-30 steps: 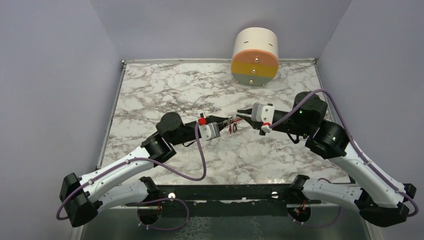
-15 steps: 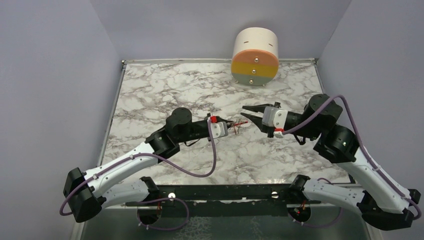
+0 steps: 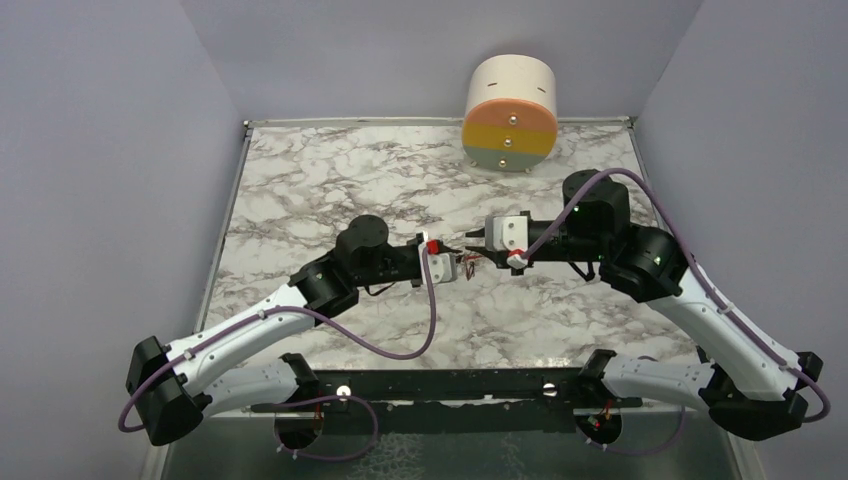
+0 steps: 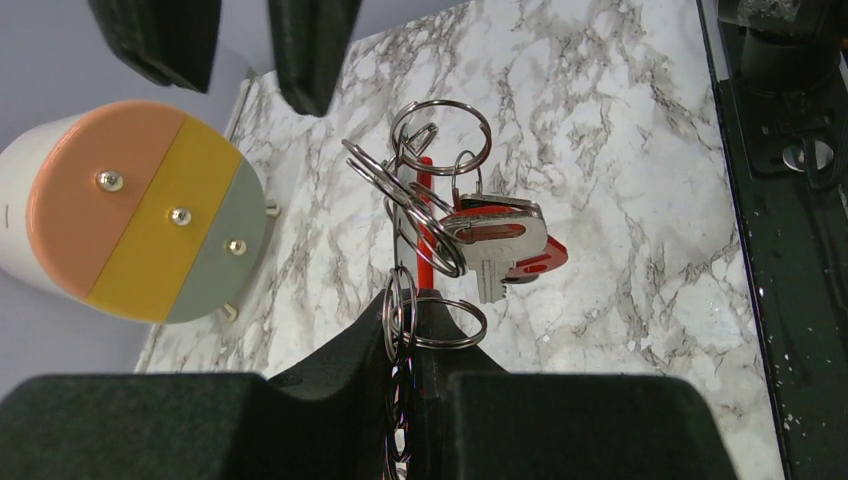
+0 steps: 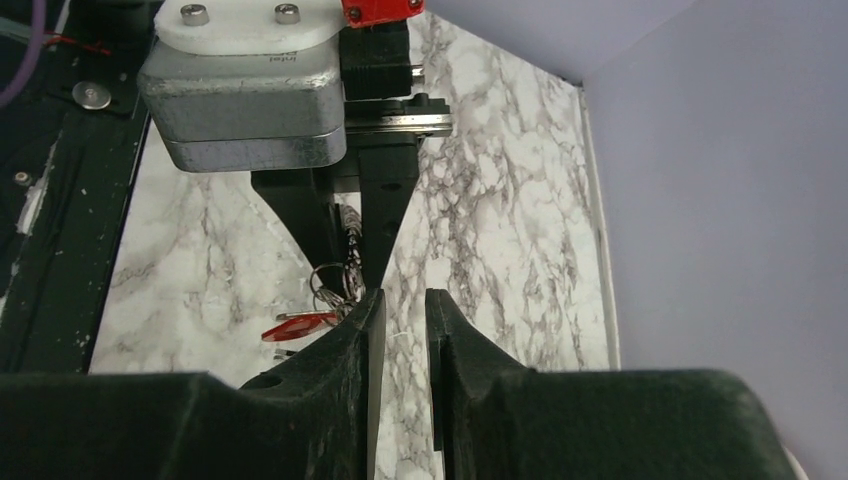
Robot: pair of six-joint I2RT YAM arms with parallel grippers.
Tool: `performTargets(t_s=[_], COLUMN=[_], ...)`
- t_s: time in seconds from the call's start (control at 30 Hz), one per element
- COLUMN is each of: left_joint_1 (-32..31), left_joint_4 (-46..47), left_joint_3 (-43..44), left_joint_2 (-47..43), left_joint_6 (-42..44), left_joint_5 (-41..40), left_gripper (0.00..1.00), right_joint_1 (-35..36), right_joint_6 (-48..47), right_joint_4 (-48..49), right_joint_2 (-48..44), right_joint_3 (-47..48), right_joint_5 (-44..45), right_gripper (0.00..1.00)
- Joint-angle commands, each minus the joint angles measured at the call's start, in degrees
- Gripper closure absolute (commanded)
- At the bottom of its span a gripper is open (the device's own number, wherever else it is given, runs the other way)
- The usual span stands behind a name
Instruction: Remove the keys from the keyring
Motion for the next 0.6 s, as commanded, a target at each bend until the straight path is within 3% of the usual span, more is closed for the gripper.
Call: performTargets(t_s=[0.0, 0.57], left_joint_1=[-0.11, -0.09], left_joint_4=[-0.90, -2.30], left_joint_3=[2.15, 3.65], left_joint_2=[-1.30, -1.72], left_joint_6=[2.37, 4.65], left_joint_5=[1.63, 1.85], left_gripper=[1.00, 1.00], right_joint_1=[0.26, 0.26], right_joint_6=[-1.62, -2.13], right_joint_4=[-5.30, -6.38], right_joint_2=[0.39, 3.02], right_joint_3=[2.54, 2.24], right_joint_5=[-2.56, -2.72], right_gripper=[0.78, 0.74])
